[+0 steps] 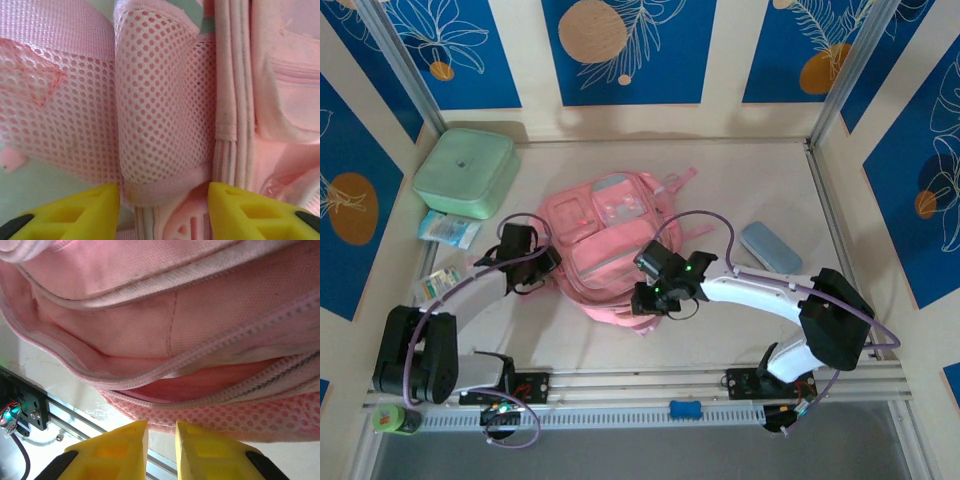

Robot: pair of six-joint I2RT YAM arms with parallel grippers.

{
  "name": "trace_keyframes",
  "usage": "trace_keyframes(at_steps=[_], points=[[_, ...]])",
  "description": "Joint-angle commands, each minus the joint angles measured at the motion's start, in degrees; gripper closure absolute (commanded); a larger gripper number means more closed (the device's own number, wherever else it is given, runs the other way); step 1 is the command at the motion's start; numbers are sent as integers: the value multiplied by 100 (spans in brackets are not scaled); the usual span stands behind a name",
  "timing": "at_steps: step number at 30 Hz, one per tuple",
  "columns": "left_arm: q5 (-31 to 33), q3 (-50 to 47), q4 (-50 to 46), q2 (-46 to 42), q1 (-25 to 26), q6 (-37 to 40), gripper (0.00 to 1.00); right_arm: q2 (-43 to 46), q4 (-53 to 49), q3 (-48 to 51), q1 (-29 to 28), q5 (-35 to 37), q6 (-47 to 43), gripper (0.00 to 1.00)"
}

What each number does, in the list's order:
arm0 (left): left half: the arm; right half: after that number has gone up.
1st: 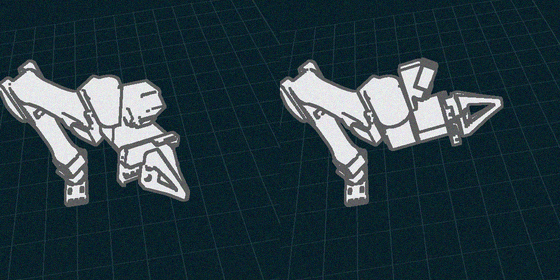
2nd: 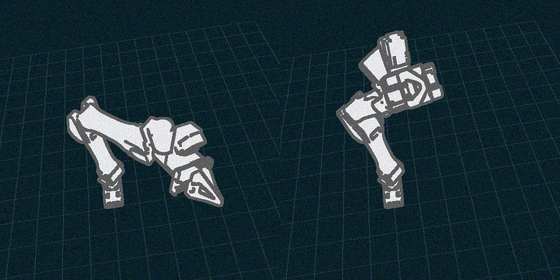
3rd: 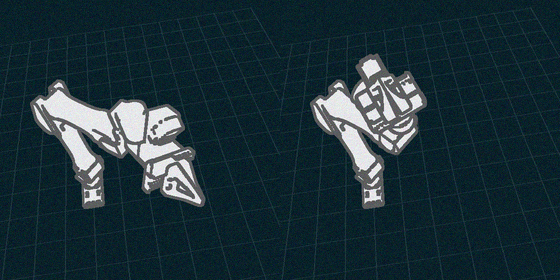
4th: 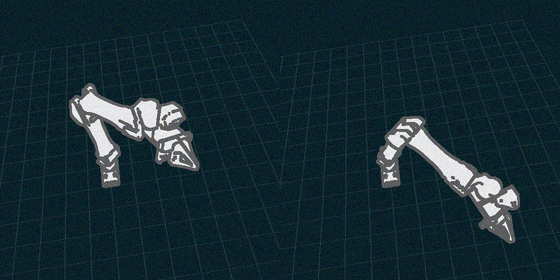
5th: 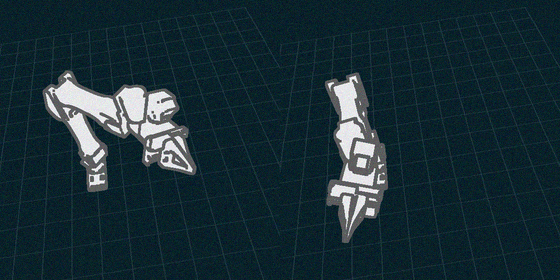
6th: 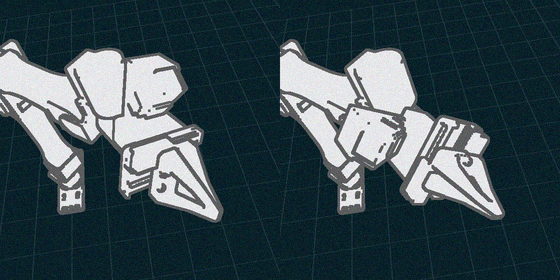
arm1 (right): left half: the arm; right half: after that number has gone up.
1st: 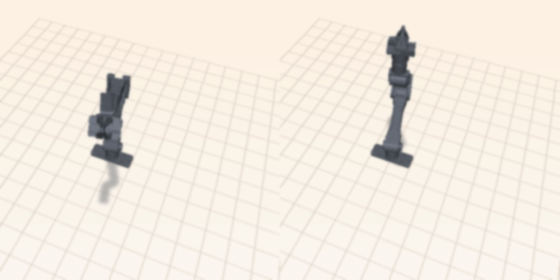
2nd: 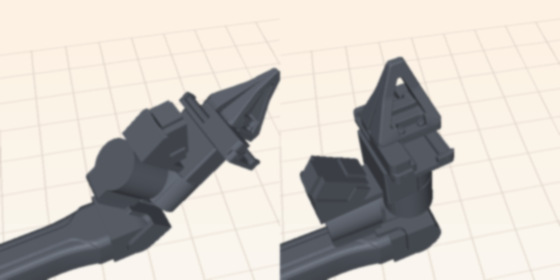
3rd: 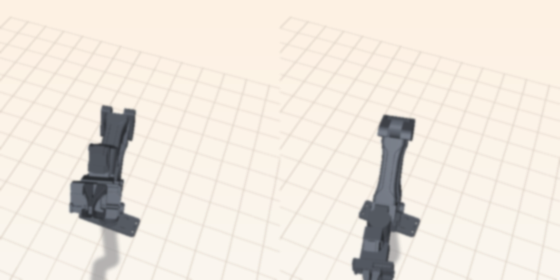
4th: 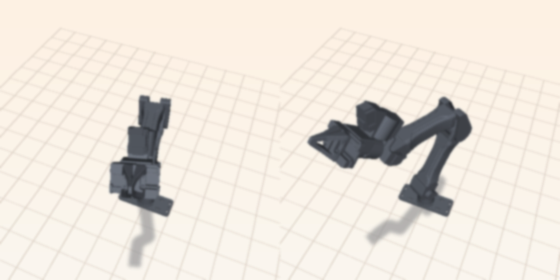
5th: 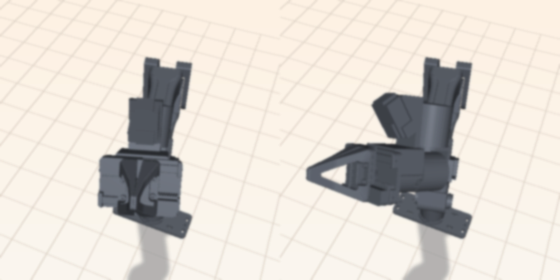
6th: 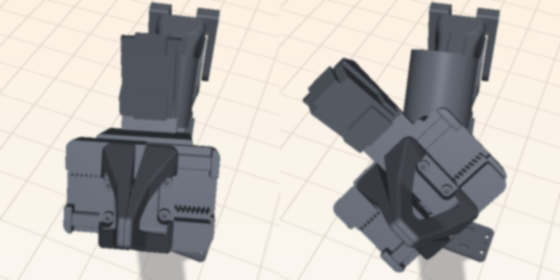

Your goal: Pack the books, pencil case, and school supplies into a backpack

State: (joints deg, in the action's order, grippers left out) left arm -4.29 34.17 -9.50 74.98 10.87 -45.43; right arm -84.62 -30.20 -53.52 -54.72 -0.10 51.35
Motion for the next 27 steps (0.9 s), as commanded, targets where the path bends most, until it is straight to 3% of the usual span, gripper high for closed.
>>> trace_keyframes(at_steps=[1,5,14,19,22,27], points=[[20,35,339,145,-67,-67,53,-84,159,163,61,-127,125,78],[-34,-14,581,329,-61,-166,63,-213,300,230,216,-152,128,78],[-422,-290,1015,180,-42,-518,99,-504,519,113,992,25,-395,78],[-322,-427,886,-552,376,-1038,100,-834,557,-317,1981,-24,-1010,77],[129,-449,600,-943,1004,-1672,100,-1092,635,-776,2449,43,-1523,73],[945,-565,932,-1243,2088,-2718,100,-1800,45,-2048,3238,-14,-1877,66]])
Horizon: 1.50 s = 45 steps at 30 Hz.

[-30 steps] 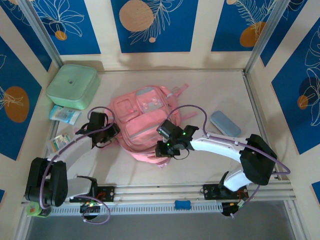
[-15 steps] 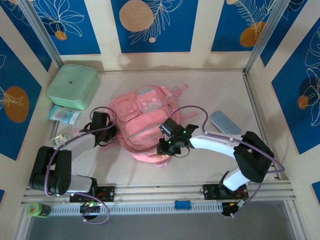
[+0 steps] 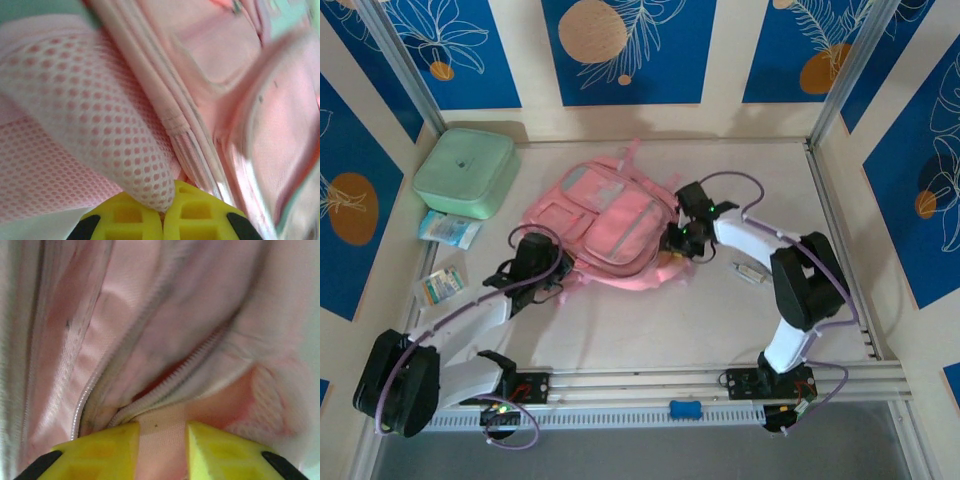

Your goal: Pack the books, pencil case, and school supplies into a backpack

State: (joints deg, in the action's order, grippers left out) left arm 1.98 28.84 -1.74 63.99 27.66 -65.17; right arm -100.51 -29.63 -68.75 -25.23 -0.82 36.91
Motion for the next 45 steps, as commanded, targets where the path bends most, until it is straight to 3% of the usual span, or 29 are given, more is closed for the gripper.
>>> trace_keyframes(at_steps=[1,7,12,17,23,33,39,45], points=[[382,16,186,-91,555,-857,100,-210,-91,-604,338,61,-483,65],[894,246,299,149,1184,-1445,100,759,-475,-246,-132,719,-838,54],[990,420,382,283,1481,-1714,100,1603,-503,598,-1395,1322,-469,54],[1034,507,503,482,1676,-1989,100,1643,296,1144,-2565,1355,-58,57],[1270,457,661,505,1888,-2209,100,1154,1365,1301,-3265,1727,247,63],[1342,495,723,457,1919,-2193,100,574,2271,1287,-3722,2512,818,71],[1408,443,726,422,1941,-2196,100,282,2112,1056,-3758,3086,727,70],[1399,375,846,395,1937,-2183,100,221,2797,1333,-3812,3397,220,69]])
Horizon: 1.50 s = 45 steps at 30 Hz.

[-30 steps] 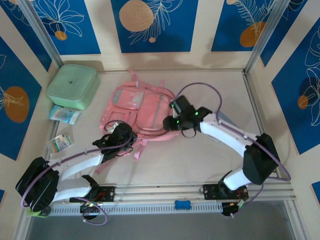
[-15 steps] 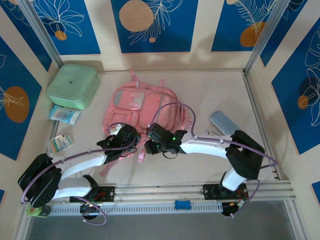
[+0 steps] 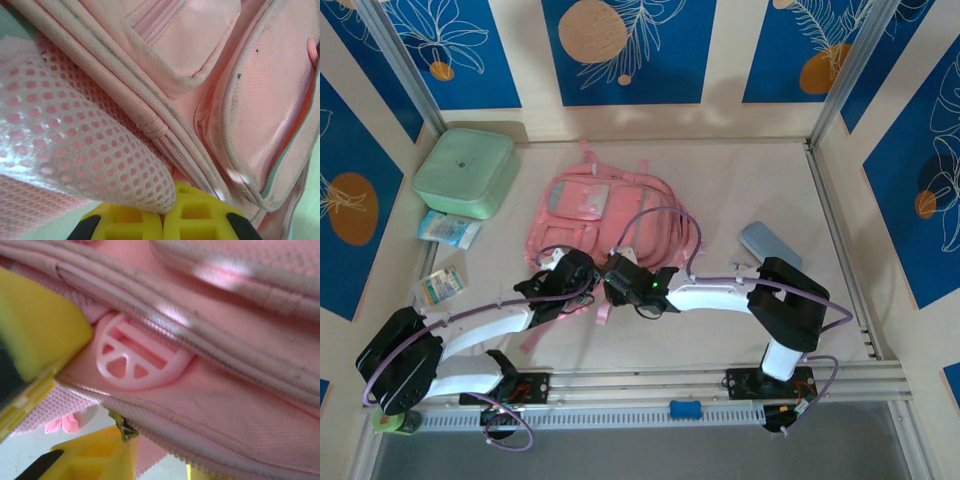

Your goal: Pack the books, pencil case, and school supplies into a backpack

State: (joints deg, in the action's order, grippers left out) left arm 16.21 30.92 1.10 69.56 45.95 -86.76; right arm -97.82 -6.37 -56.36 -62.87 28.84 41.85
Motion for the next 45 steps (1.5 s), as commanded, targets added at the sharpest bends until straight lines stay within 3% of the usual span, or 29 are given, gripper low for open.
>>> trace_keyframes(at_steps=[1,11,15,19,23,30,36,45], points=[[-19,177,558,-162,108,-17,100,-50,750,160,-62,386,-471,69],[-26,204,583,-153,122,5,100,-261,1356,116,-40,553,-1035,69],[3,174,575,-180,116,6,100,-271,1341,95,-41,791,-1071,77],[98,141,542,-271,118,27,100,-134,1233,183,-49,846,-1074,91],[245,111,369,-402,107,77,100,79,701,189,-47,857,-845,100],[564,149,-197,-703,-63,344,100,597,-466,389,-89,507,-260,100],[186,54,-150,-793,-482,555,100,1081,-1396,647,88,226,80,100],[-456,62,-261,-797,-1216,1043,100,2126,-2184,984,1001,-372,-88,100]])
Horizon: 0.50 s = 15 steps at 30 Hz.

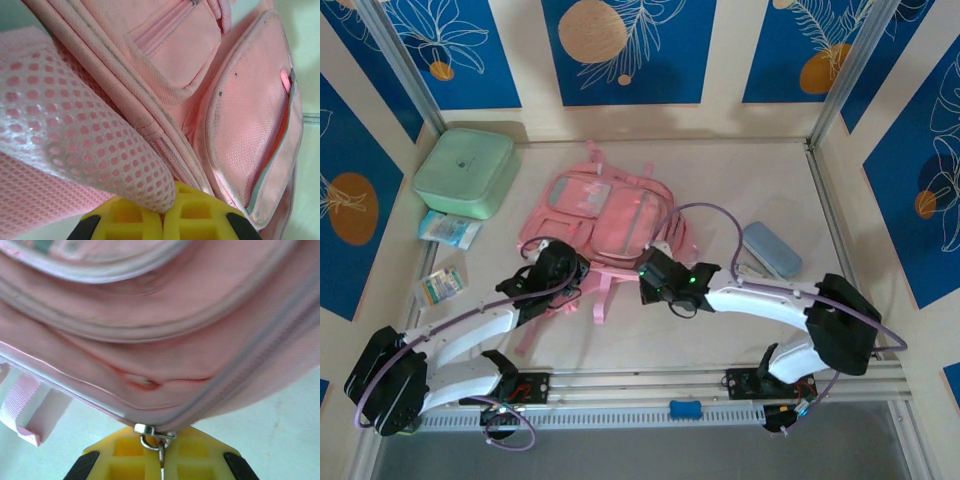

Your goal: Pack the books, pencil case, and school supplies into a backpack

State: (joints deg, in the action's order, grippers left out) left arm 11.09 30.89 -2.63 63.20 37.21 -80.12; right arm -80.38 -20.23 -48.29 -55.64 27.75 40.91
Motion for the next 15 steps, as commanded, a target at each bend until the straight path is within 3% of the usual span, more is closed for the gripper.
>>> trace_keyframes(at_steps=[1,4,8,11,15], points=[[-61,83,134,-136,-435,499,100,486,-821,221,433,-444,-69,100],[-553,303,204,75,-756,863,100,576,-745,198,460,-774,-435,100],[-853,663,320,531,-980,1281,100,420,-415,-100,-65,-1301,-921,100],[-1494,945,835,1070,-1304,1699,100,88,-320,-520,-335,-1507,-785,100],[-2078,1417,717,1579,-1522,2179,100,-366,85,-732,-231,-1975,-423,100]])
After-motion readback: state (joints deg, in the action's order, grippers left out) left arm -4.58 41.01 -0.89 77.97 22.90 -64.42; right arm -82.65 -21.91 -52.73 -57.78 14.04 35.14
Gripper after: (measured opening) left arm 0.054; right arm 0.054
